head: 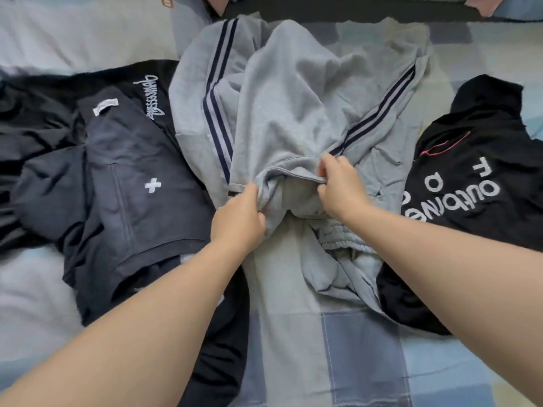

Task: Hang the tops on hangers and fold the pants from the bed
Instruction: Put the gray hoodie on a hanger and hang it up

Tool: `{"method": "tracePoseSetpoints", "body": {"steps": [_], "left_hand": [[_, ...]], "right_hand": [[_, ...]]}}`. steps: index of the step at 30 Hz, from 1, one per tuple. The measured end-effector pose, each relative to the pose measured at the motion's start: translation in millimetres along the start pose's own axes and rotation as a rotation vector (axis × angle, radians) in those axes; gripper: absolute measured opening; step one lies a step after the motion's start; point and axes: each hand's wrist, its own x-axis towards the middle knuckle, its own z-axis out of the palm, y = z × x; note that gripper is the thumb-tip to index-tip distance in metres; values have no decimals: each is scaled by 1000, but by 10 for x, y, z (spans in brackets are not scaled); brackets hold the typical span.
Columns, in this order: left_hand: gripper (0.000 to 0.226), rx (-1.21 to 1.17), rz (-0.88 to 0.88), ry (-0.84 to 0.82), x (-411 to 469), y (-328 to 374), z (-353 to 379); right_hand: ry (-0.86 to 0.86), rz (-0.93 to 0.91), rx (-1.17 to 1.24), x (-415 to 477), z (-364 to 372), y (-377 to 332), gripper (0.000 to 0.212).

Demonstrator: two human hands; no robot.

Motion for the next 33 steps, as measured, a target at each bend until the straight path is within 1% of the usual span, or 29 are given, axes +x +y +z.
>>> {"method": "tracePoseSetpoints", "body": {"steps": [2,4,7,10,14,16,18,20,23,26,28,29,31,33], "left_hand": [[24,-4,16,-57,-404,12,79],[23,14,2,-129,-851,5,139],[20,50,-35,-240,-1493,90,150],[18,106,-1,-365,-2106,306,107],[19,240,29,-545,-2887,488,27],[18,309,45,-663,-3200,498,-46],[15,374,67,-778,-3443,473,-162],[12,413,47,-839,-3599,428,-286],[12,401,-24,-866,-3647,393,-434],[11,329,-83,-934,-3535,388,-498],[11,275,-78,-1006,-3384,390,-479],[15,249,-80,-1023,-3284,394,-454],[28,179,-128,-1032,-3001,418,-399],[33,100,-165,-963,-2586,443,-327]], "right_hand": [[-15,34,-17,-287,-98,134,24],[-88,60,-88,-662,-205,305,28],[-209,103,-234,-1369,-377,510,25],[-259,210,-255,-2149,-527,656,29],[-398,327,-238,-3124,-679,725,23],[-488,328,-254,-3556,-725,705,21],[-592,289,-275,-3917,-747,656,20],[-699,249,-281,-4167,-756,582,19],[-758,216,-250,-4232,-800,458,17],[-815,221,-191,-4024,-885,372,16],[-888,228,-94,-3820,-931,362,19],[-905,243,-31,-3709,-940,367,23],[-893,303,77,-3463,-922,400,32],[-827,357,116,-3153,-857,463,42]]}}
